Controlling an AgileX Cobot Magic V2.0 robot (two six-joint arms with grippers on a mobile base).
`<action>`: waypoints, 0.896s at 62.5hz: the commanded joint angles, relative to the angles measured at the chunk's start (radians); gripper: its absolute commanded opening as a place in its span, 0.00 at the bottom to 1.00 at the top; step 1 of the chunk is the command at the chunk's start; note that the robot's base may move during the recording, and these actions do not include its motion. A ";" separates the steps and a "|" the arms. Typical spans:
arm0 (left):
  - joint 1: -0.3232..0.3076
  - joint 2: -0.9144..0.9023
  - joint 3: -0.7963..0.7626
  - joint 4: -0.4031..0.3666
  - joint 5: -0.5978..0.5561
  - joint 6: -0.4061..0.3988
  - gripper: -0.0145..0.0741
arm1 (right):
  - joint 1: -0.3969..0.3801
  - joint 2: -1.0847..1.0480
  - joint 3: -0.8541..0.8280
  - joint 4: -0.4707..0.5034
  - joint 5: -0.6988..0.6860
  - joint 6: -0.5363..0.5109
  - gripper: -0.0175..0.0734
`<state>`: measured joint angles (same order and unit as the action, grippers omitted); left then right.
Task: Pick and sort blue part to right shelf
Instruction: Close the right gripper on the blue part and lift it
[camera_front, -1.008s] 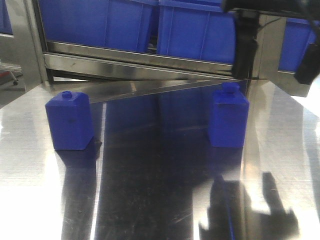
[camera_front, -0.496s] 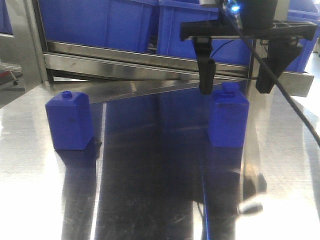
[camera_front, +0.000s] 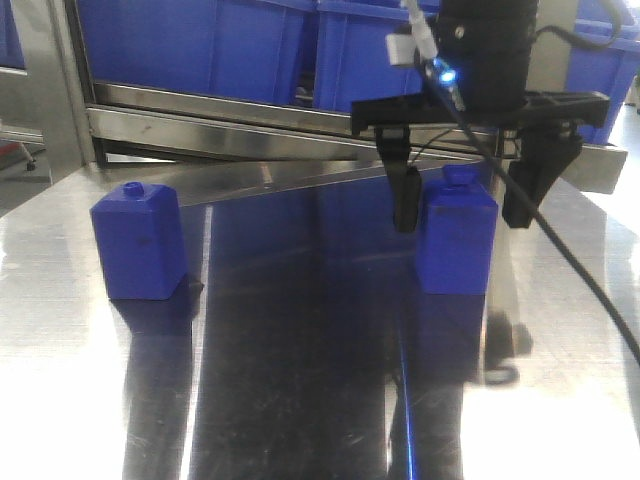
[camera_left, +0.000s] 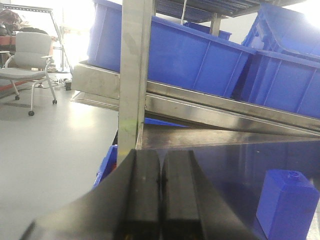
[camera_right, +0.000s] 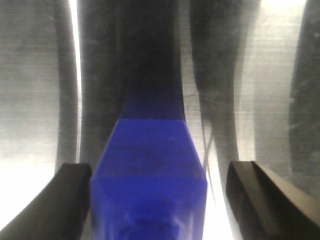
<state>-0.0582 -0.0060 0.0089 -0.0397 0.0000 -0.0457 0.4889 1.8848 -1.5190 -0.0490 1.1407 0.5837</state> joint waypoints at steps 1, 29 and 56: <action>0.000 -0.021 0.022 -0.009 -0.091 0.000 0.30 | 0.000 -0.040 -0.033 -0.016 -0.015 0.017 0.87; 0.000 -0.021 0.022 -0.009 -0.091 0.000 0.30 | 0.001 -0.039 0.015 -0.002 -0.067 0.017 0.87; 0.000 -0.021 0.022 -0.009 -0.091 0.000 0.30 | 0.009 -0.039 0.015 -0.001 -0.077 0.017 0.87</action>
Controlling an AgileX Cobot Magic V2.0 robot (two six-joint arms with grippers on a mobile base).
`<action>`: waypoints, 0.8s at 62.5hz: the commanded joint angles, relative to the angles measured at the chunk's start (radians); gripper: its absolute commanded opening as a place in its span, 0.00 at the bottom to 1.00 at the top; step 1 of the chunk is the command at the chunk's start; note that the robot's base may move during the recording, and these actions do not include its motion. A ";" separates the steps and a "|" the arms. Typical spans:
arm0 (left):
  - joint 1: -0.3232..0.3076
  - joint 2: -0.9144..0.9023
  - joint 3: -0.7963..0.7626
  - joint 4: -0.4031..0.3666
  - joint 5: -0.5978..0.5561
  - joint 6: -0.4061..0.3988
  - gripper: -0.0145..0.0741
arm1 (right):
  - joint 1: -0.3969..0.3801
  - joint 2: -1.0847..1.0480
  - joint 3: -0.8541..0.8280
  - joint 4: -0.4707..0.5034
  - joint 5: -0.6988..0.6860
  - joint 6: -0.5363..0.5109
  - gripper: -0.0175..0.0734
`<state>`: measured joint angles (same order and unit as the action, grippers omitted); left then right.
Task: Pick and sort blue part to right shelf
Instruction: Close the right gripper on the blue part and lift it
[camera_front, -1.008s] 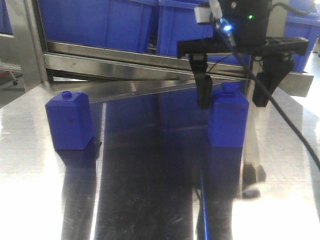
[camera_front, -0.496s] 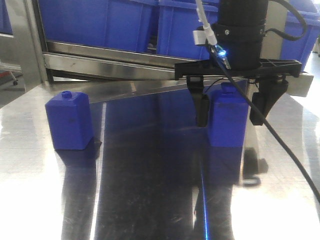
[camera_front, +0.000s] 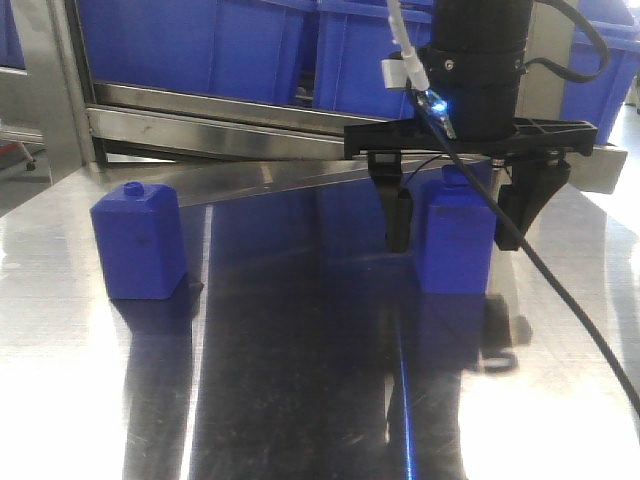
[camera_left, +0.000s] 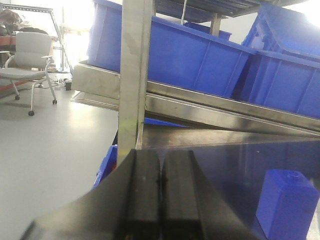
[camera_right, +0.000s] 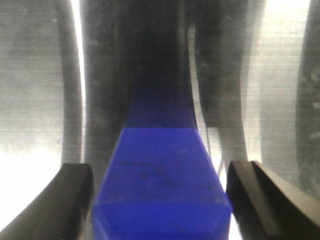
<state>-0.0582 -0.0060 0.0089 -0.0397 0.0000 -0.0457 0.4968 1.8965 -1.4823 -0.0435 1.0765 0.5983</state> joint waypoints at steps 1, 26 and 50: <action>0.000 -0.021 0.022 -0.009 -0.091 0.000 0.30 | 0.001 -0.050 -0.021 -0.007 -0.013 0.003 0.87; 0.000 -0.021 0.022 -0.009 -0.091 0.000 0.30 | 0.001 -0.050 -0.021 -0.007 -0.008 0.002 0.87; 0.000 -0.021 0.022 -0.009 -0.091 0.000 0.30 | 0.001 -0.050 -0.021 -0.007 -0.003 0.001 0.72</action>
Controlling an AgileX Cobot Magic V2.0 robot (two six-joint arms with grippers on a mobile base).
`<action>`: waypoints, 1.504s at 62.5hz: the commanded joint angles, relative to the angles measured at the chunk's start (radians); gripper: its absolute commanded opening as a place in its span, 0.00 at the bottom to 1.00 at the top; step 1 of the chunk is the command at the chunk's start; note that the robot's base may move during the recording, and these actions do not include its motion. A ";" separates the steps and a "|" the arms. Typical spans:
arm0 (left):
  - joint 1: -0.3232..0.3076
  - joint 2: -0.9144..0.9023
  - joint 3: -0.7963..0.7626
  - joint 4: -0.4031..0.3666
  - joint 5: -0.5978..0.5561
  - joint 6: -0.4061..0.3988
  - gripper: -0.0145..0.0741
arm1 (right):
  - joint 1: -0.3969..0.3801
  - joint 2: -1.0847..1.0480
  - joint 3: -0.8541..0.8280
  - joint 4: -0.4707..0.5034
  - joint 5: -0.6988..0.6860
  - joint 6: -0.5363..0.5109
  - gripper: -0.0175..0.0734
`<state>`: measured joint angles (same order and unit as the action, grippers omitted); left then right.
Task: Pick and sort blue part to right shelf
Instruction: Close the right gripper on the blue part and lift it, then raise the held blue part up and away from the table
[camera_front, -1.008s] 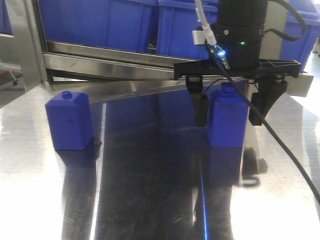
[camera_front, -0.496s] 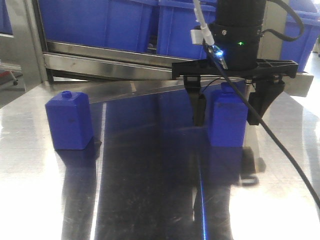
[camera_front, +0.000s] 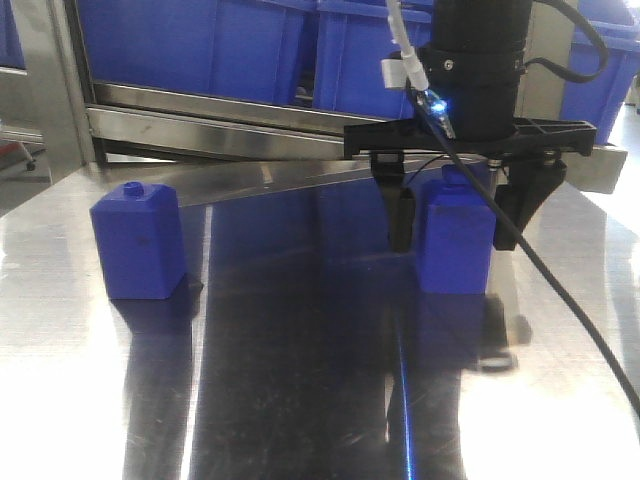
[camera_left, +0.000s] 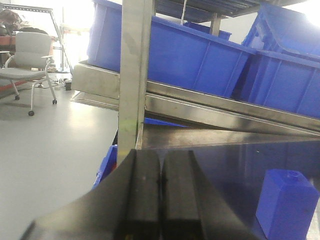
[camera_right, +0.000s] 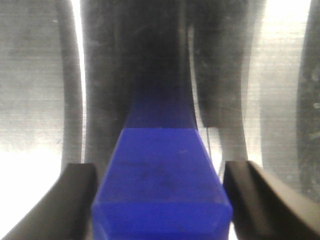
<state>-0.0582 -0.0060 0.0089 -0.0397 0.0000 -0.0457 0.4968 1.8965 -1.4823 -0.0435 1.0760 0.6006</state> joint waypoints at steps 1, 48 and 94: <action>0.000 -0.021 0.022 -0.009 -0.091 0.000 0.30 | 0.001 -0.050 -0.021 -0.008 -0.003 -0.002 0.70; 0.000 -0.021 0.022 -0.009 -0.091 0.000 0.30 | -0.006 -0.231 0.055 -0.029 -0.152 -0.168 0.60; 0.000 -0.021 0.022 -0.009 -0.091 0.000 0.30 | -0.332 -0.792 0.693 0.074 -0.848 -0.614 0.60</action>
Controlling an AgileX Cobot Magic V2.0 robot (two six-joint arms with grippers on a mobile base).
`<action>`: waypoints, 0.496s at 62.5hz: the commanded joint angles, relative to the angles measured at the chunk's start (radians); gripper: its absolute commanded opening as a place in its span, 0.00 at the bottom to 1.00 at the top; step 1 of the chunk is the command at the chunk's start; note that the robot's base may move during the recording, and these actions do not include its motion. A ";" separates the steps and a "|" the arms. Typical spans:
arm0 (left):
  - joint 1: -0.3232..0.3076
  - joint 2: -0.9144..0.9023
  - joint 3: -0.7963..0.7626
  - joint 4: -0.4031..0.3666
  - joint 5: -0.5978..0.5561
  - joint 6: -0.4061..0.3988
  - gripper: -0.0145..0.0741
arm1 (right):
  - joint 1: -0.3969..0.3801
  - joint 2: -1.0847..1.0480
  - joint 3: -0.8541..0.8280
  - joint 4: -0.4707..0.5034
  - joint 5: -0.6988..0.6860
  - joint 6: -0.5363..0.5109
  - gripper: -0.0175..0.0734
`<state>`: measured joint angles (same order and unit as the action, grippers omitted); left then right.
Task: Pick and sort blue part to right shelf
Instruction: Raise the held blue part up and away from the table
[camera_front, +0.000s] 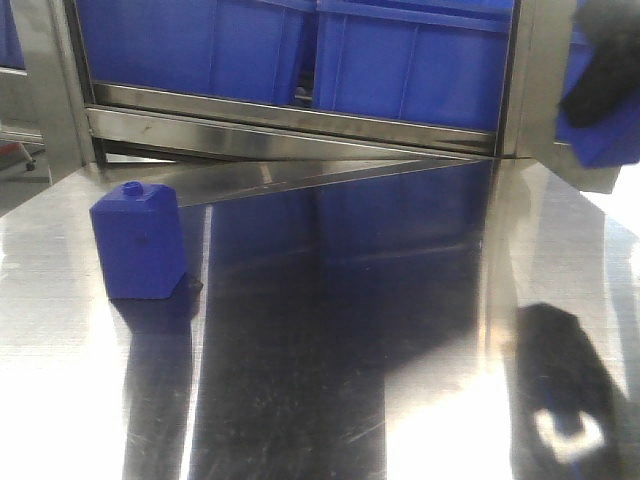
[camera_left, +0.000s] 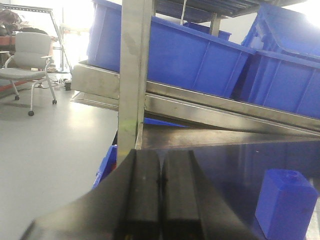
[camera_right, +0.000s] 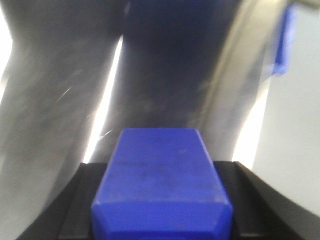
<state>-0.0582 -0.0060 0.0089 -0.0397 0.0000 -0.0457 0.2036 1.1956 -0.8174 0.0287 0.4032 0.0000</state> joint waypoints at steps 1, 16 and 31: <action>0.000 -0.021 0.022 -0.009 -0.091 0.000 0.30 | -0.044 -0.103 0.040 0.002 -0.191 -0.013 0.60; 0.000 -0.021 0.022 -0.009 -0.091 0.000 0.30 | -0.069 -0.318 0.217 -0.002 -0.403 0.000 0.60; 0.000 -0.021 0.022 -0.009 -0.091 0.000 0.30 | -0.069 -0.528 0.327 -0.109 -0.414 0.111 0.60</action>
<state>-0.0582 -0.0060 0.0089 -0.0397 0.0000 -0.0457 0.1406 0.7330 -0.4815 -0.0411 0.0814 0.0824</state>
